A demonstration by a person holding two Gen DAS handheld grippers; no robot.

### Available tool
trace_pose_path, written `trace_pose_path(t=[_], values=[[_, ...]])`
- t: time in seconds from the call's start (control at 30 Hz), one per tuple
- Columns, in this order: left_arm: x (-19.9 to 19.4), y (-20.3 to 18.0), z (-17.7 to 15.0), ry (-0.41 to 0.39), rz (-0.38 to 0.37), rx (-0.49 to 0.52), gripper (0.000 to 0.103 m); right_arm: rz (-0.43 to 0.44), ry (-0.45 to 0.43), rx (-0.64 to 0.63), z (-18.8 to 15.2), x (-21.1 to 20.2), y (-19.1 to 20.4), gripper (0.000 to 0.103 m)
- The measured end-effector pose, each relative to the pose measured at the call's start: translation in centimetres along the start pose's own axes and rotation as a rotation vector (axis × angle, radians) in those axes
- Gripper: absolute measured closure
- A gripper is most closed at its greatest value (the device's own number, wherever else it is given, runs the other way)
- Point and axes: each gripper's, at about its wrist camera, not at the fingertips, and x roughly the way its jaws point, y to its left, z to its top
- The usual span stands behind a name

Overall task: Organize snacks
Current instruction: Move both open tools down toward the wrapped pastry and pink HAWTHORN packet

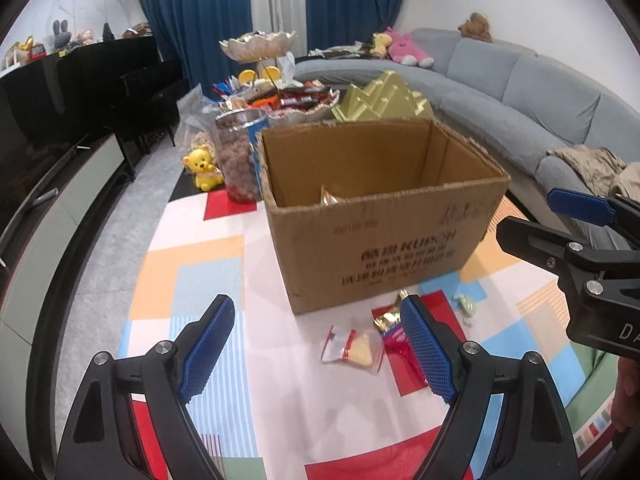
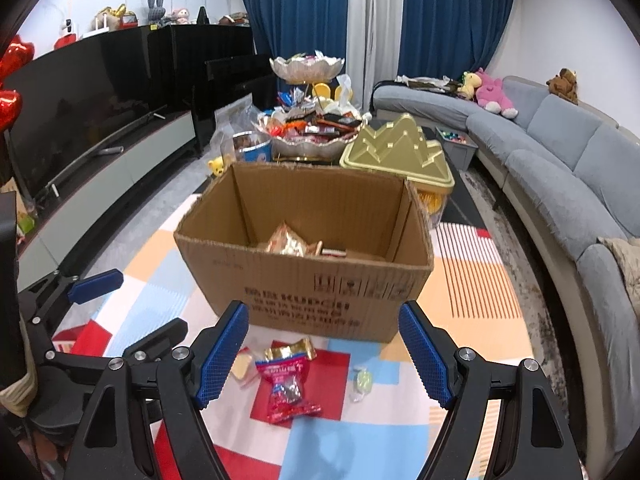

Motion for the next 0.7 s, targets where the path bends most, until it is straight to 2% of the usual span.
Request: trace_pose_path(t=[0.43,0.7], values=[[2.4,-0.5,-2.4,0.078,-0.067,0.042,0.018,0.014,0.096,0.001,-2.7,2.0,0.6,0.025],[4.1,-1.4,-3.4,0.131,-0.114,0.097,0.018,0.043,0.187,-0.007,-4.2,4.0,1.2,0.025]])
